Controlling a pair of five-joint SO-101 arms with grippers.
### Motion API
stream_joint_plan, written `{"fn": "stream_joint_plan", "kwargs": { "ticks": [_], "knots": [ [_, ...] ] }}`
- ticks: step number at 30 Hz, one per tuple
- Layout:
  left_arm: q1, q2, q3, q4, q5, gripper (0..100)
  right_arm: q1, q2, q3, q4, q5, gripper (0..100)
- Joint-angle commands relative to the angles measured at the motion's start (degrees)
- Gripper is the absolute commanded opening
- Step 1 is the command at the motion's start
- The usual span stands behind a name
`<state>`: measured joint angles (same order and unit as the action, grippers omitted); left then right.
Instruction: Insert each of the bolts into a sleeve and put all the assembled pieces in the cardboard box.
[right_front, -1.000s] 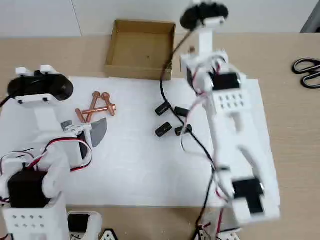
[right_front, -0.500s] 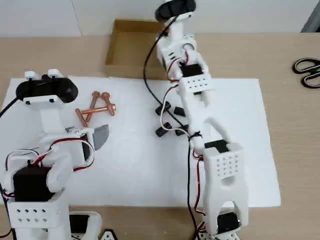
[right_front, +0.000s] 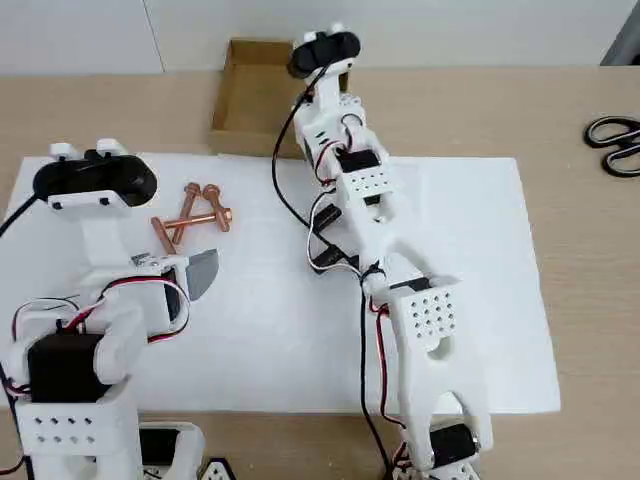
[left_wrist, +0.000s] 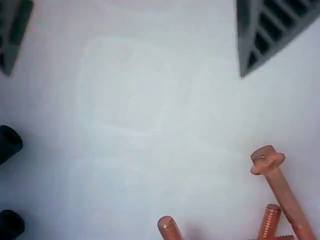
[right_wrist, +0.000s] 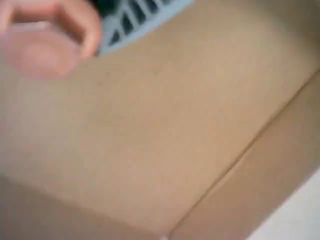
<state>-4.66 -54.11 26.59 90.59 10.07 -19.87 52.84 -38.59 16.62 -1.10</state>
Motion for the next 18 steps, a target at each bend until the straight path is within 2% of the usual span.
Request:
{"fn": "stream_joint_plan", "kwargs": {
  "ticks": [1, 11, 14, 18],
  "knots": [
    [-0.35, -0.09, -0.13, 0.0, -0.26, 28, 0.04, -1.63, -4.22, -1.54, 0.35, 15.5],
    [-0.35, -0.44, -0.22, 0.0, -0.35, 28, 0.84, -1.98, -12.31, 0.66, 0.44, 15.6],
    [-0.35, -0.44, -0.4, 0.0, -5.8, 27, 1.19, -3.65, -17.76, 8.13, 0.44, 15.6],
    [-0.35, -0.53, -0.57, -1.14, -11.52, 27, 1.27, -10.33, -26.99, 24.31, 0.35, 15.7]
  ]
}}
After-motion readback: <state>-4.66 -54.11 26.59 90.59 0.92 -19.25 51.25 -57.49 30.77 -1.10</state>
